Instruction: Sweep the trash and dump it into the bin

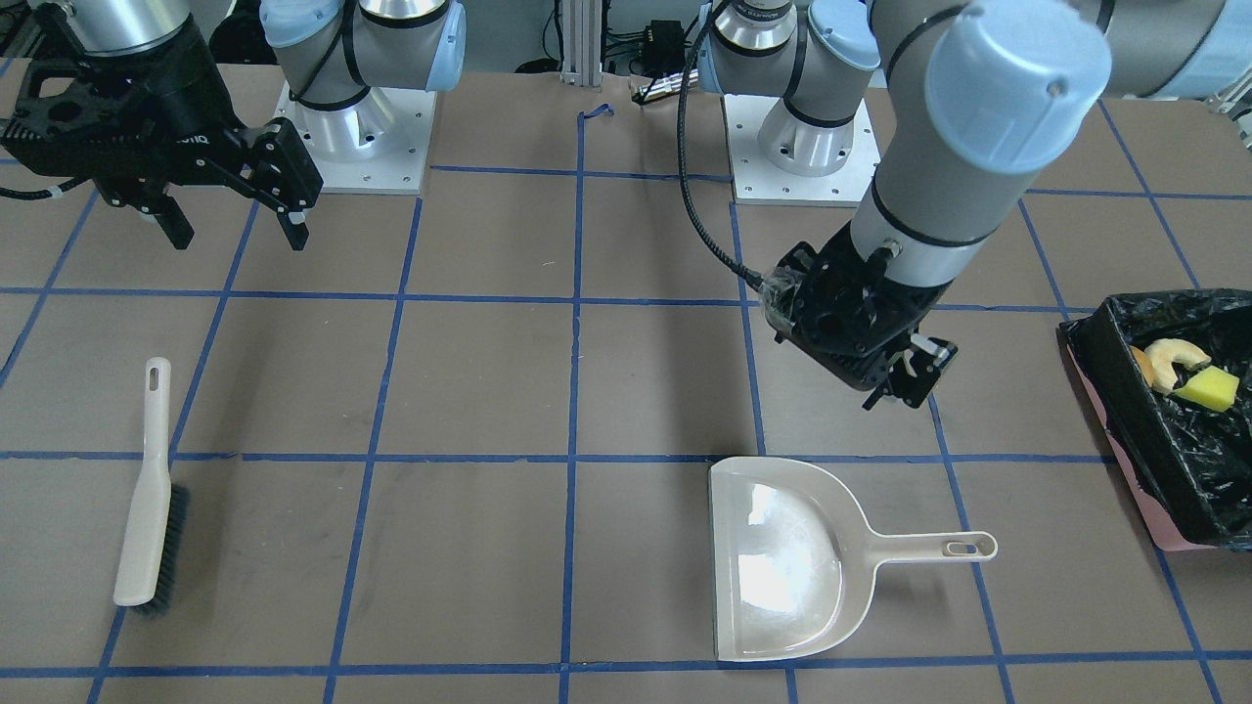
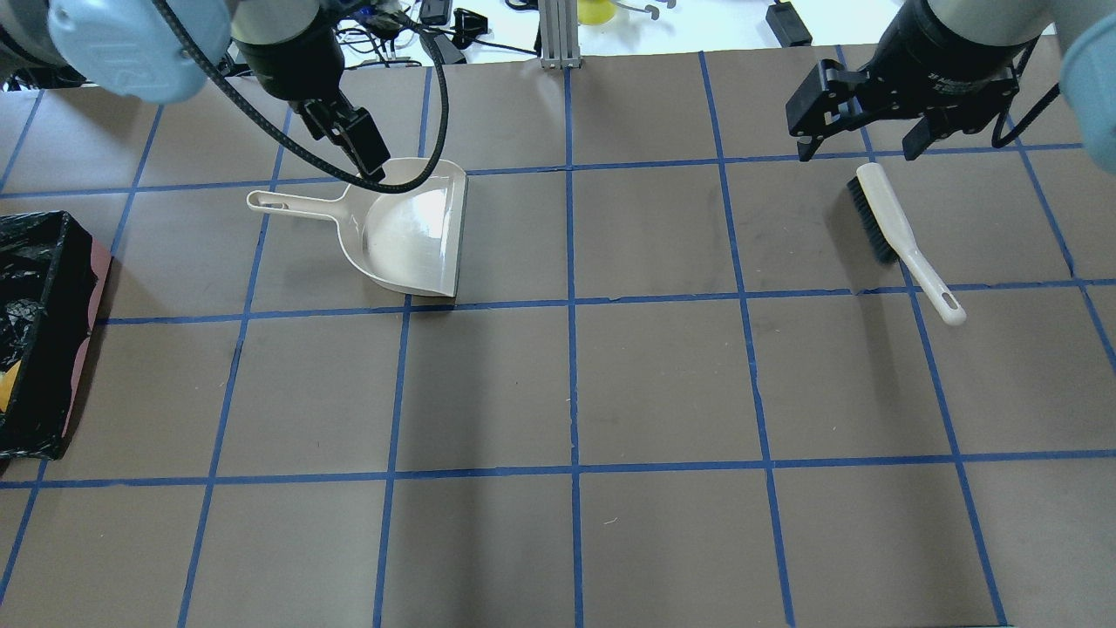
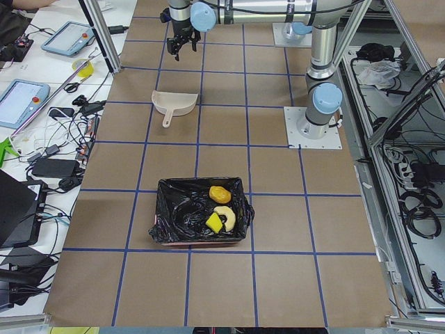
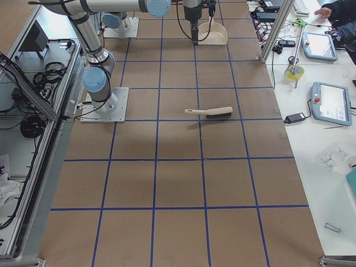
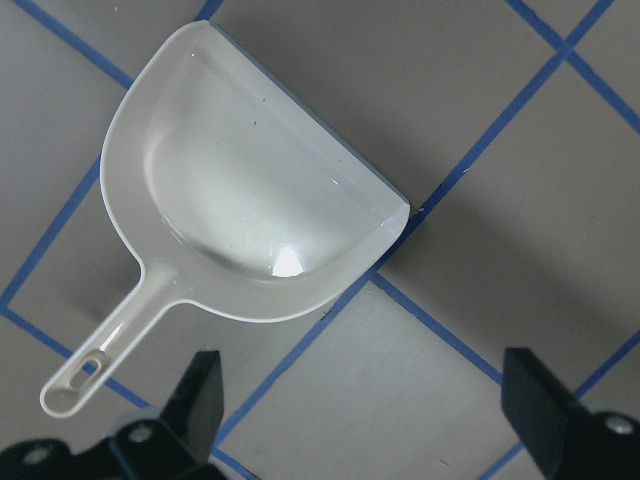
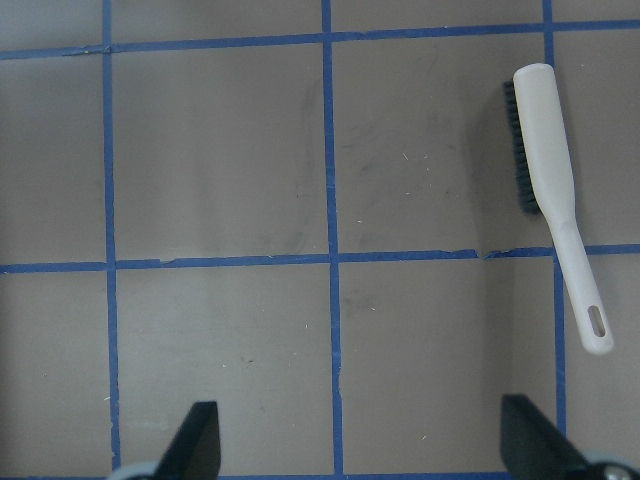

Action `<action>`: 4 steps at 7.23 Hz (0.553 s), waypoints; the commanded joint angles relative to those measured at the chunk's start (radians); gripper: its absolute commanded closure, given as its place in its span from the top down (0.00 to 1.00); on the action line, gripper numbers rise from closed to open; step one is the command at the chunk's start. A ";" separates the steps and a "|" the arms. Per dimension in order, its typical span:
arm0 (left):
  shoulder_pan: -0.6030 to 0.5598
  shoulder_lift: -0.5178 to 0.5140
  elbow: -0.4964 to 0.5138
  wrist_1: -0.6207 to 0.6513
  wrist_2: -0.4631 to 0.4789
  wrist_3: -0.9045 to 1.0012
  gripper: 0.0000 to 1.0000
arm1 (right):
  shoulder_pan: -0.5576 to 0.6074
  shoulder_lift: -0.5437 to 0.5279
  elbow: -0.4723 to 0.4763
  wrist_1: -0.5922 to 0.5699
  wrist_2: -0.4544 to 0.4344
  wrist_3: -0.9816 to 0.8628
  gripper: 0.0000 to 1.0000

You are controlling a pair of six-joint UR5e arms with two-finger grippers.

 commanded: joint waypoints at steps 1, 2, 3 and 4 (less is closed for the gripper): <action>0.001 0.099 0.006 -0.149 0.002 -0.178 1.00 | 0.000 0.000 0.000 0.002 0.000 0.000 1.00; 0.001 0.130 -0.001 -0.158 -0.001 -0.270 1.00 | 0.000 0.000 0.000 0.002 0.000 0.000 1.00; 0.001 0.156 -0.009 -0.165 -0.001 -0.374 1.00 | 0.000 0.000 0.000 0.000 0.000 0.000 1.00; 0.001 0.176 -0.021 -0.168 0.001 -0.393 1.00 | 0.000 0.000 0.000 0.000 0.000 0.000 1.00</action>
